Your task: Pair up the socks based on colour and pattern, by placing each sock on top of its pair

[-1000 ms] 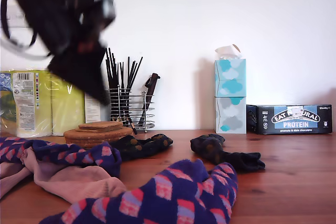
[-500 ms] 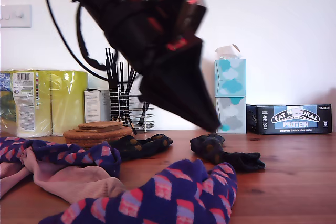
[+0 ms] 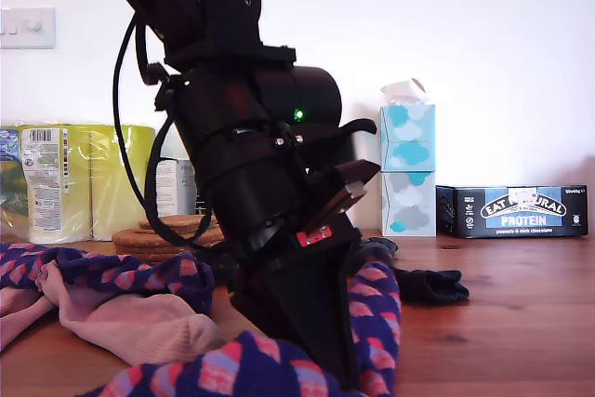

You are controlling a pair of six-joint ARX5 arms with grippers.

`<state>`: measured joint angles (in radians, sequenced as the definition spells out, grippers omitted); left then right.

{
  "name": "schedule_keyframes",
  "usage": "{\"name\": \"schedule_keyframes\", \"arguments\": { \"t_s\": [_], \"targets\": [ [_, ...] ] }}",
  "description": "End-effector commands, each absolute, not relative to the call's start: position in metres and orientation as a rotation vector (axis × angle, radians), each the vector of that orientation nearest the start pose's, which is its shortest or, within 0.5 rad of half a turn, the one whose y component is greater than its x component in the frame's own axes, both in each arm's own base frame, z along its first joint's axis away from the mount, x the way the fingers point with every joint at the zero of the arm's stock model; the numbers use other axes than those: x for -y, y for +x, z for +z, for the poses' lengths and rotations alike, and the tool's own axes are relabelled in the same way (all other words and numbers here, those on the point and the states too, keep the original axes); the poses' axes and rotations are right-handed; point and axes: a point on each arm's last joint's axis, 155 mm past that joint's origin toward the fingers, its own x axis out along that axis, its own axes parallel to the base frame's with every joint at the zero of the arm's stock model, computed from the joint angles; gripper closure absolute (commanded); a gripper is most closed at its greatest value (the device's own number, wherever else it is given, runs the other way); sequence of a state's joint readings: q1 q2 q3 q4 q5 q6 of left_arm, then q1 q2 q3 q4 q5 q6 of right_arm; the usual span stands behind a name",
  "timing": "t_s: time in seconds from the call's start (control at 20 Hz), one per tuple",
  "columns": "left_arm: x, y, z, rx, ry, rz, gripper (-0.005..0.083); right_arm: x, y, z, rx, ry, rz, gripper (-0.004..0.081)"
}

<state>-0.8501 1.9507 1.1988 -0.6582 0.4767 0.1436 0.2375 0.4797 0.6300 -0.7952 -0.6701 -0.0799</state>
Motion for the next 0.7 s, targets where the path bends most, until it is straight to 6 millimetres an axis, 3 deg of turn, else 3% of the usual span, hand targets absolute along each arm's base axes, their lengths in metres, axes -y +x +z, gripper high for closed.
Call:
{"name": "schedule_keyframes", "arguments": {
  "t_s": [0.0,0.3,0.5,0.65],
  "targets": [
    [0.318,0.184,-0.017,-1.455,0.425,-1.133,0.0796,-0.156,0.156,0.198,-0.597,0.060,0.905,0.0783],
    [0.265,0.197,-0.026,-1.566,0.517,-0.967,0.0796,-0.146,0.172,0.191,-0.586,-0.017,0.832,0.0783],
    [0.234,0.203,-0.027,-1.641,0.526,-0.872,0.0796,-0.146,0.189,0.174,-0.671,-0.010,0.810,0.0783],
    [0.224,0.205,-0.022,-1.653,0.535,-0.853,0.0796,-0.149,0.203,0.155,-0.755,0.005,0.796,0.0783]
  ]
}}
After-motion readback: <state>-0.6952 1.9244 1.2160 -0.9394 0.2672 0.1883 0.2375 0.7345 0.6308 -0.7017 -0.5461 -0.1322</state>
